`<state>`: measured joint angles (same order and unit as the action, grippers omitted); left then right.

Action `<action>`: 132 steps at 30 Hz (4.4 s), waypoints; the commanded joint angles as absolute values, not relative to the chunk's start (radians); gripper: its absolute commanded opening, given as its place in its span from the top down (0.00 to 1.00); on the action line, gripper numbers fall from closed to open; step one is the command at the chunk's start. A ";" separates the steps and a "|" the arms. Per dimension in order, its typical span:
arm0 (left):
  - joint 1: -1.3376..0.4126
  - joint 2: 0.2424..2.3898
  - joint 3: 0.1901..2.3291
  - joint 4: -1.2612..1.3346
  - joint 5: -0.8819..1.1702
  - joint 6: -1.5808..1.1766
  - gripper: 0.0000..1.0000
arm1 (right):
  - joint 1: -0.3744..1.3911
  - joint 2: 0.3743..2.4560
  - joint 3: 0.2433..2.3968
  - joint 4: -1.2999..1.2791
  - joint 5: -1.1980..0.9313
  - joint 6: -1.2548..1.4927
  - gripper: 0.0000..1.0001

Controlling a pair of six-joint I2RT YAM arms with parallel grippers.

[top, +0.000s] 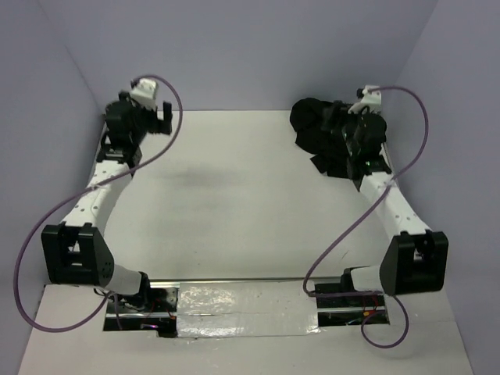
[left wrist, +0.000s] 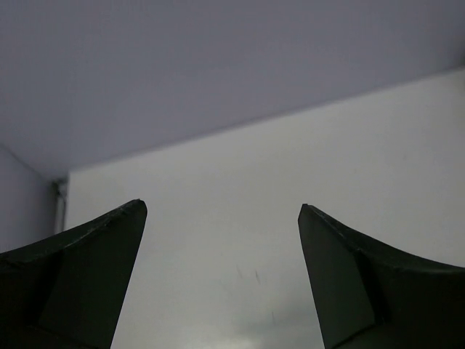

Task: Fold and stack the long sleeve shirts
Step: Move the shirt to the center of the board, then flatten the shirt out

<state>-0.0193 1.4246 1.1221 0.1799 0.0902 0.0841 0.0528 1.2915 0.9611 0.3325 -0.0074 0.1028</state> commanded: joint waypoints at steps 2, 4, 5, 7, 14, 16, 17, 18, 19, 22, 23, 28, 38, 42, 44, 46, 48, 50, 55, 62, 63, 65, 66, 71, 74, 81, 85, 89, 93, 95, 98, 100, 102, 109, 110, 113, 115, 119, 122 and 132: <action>-0.028 1.492 1.371 -0.380 0.154 0.143 0.01 | 0.048 1.576 1.241 -0.029 0.075 0.172 0.03; -0.028 1.499 1.341 -0.394 0.124 0.150 0.01 | 0.044 1.681 1.348 -0.130 0.126 0.176 0.00; -0.026 1.493 1.324 -0.387 0.118 0.153 0.01 | 0.044 1.789 1.464 -0.171 0.164 0.173 0.00; -0.028 1.480 1.278 -0.387 0.115 0.167 0.01 | 0.044 1.898 1.654 -0.322 0.195 0.160 0.00; -0.025 1.439 1.181 -0.379 0.110 0.193 0.01 | 0.044 2.219 1.901 -0.557 0.244 0.118 0.03; -0.025 1.427 1.146 -0.368 0.107 0.195 0.01 | 0.048 2.233 1.893 -0.569 0.241 0.107 0.14; -0.025 1.413 1.135 -0.364 0.104 0.195 0.01 | 0.052 2.241 1.888 -0.578 0.241 0.101 0.20; -0.025 1.404 1.121 -0.357 0.103 0.195 0.01 | 0.057 2.241 1.881 -0.586 0.242 0.095 0.36; -0.025 1.390 1.100 -0.348 0.103 0.196 0.01 | 0.064 2.237 1.855 -0.580 0.251 0.088 0.42; -0.025 1.367 1.071 -0.336 0.095 0.204 0.01 | 0.106 2.218 1.825 -0.590 0.262 0.060 0.77; -0.025 1.362 1.065 -0.336 0.091 0.206 0.01 | 0.136 2.212 1.822 -0.604 0.261 0.054 0.99; 0.000 1.338 1.063 -0.350 0.106 0.213 0.01 | 0.360 2.046 1.672 -0.545 0.216 -0.046 1.00; 0.141 1.327 1.173 -0.419 0.201 0.207 0.01 | 0.678 1.516 1.462 -0.339 0.026 0.041 1.00; 0.163 1.342 1.242 -0.417 0.207 0.196 0.01 | 0.556 1.496 1.409 -0.359 -0.052 0.168 1.00; 0.163 1.354 1.288 -0.411 0.213 0.193 0.01 | 0.453 1.512 1.329 -0.329 -0.121 0.234 1.00; 0.164 1.385 1.316 -0.408 0.224 0.192 0.01 | 0.375 1.534 1.272 -0.296 -0.225 0.274 0.98; 0.163 1.420 1.351 -0.410 0.230 0.199 0.01 | 0.290 1.558 1.212 -0.267 -0.268 0.282 0.44; 0.163 1.443 1.370 -0.429 0.232 0.210 0.01 | 0.259 1.569 1.195 -0.310 -0.181 0.243 0.01; 0.161 1.448 1.309 -0.483 0.225 0.287 0.01 | 0.229 1.401 1.073 -0.238 -0.016 0.278 0.00; -0.070 1.298 1.021 -0.577 0.143 0.527 0.01 | 0.353 1.317 0.992 -0.248 0.052 0.236 0.89; -0.113 1.289 0.990 -0.572 0.126 0.534 0.01 | 0.383 1.339 1.000 -0.262 0.069 0.230 0.64; -0.240 1.279 0.908 -0.498 0.089 0.528 0.01 | 0.462 1.402 1.008 -0.273 0.087 0.232 0.18; -0.265 1.285 0.896 -0.467 0.077 0.522 0.01 | 0.468 1.419 1.000 -0.259 0.068 0.245 0.10; -0.284 1.516 1.030 -0.376 -0.030 0.421 0.01 | 0.402 1.517 0.995 -0.192 0.005 0.336 0.00; -0.259 1.670 1.120 -0.408 -0.019 0.379 0.01 | 0.400 1.601 1.040 -0.221 -0.073 0.322 0.00; -0.258 1.749 1.161 -0.431 0.116 0.359 0.41 | 0.399 1.680 1.037 -0.202 -0.262 0.310 0.61; -0.242 1.715 1.251 -0.480 0.135 0.362 1.00 | 0.382 1.646 1.115 -0.247 -0.287 0.255 1.00; -0.224 1.626 1.414 -0.570 0.072 0.351 1.00 | 0.379 1.473 1.264 -0.343 -0.203 0.175 1.00; -0.218 1.455 1.602 -0.629 0.005 0.348 1.00 | 0.376 1.254 1.408 -0.440 -0.120 0.112 1.00; -0.216 1.325 1.650 -0.629 -0.038 0.370 1.00 | 0.379 1.139 1.492 -0.472 -0.117 0.104 1.00; -0.216 1.148 1.703 -0.589 -0.069 0.397 1.00 | 0.380 1.002 1.575 -0.518 -0.136 0.103 1.00; -0.216 1.053 1.745 -0.595 -0.061 0.413 1.00 | 0.385 0.913 1.617 -0.543 -0.150 0.109 1.00; -0.216 1.020 1.822 -0.635 -0.057 0.402 1.00 | 0.385 0.864 1.641 -0.558 -0.152 0.112 1.00; -0.216 0.945 1.884 -0.735 -0.014 0.422 1.00 | 0.383 0.798 1.694 -0.624 -0.179 0.123 1.00; -0.216 0.946 1.884 -0.735 -0.015 0.425 1.00 | 0.383 0.801 1.683 -0.620 -0.198 0.126 1.00; -0.216 0.989 1.916 -0.756 -0.017 0.423 1.00 | 0.383 0.833 1.626 -0.575 -0.209 0.133 1.00; -0.218 1.038 1.953 -0.764 -0.024 0.428 1.00 | 0.382 0.896 1.586 -0.522 -0.198 0.132 1.00; -0.216 1.132 2.014 -0.730 -0.148 0.469 1.00 | 0.388 1.107 1.568 -0.358 -0.271 0.182 1.00; -0.216 1.256 2.182 -0.826 -0.240 0.549 1.00 | 0.442 1.412 1.662 -0.266 -0.269 0.209 1.00; -0.292 1.365 2.165 -0.855 0.069 0.418 1.00 | 0.398 2.138 2.498 -0.469 -0.250 0.388 0.01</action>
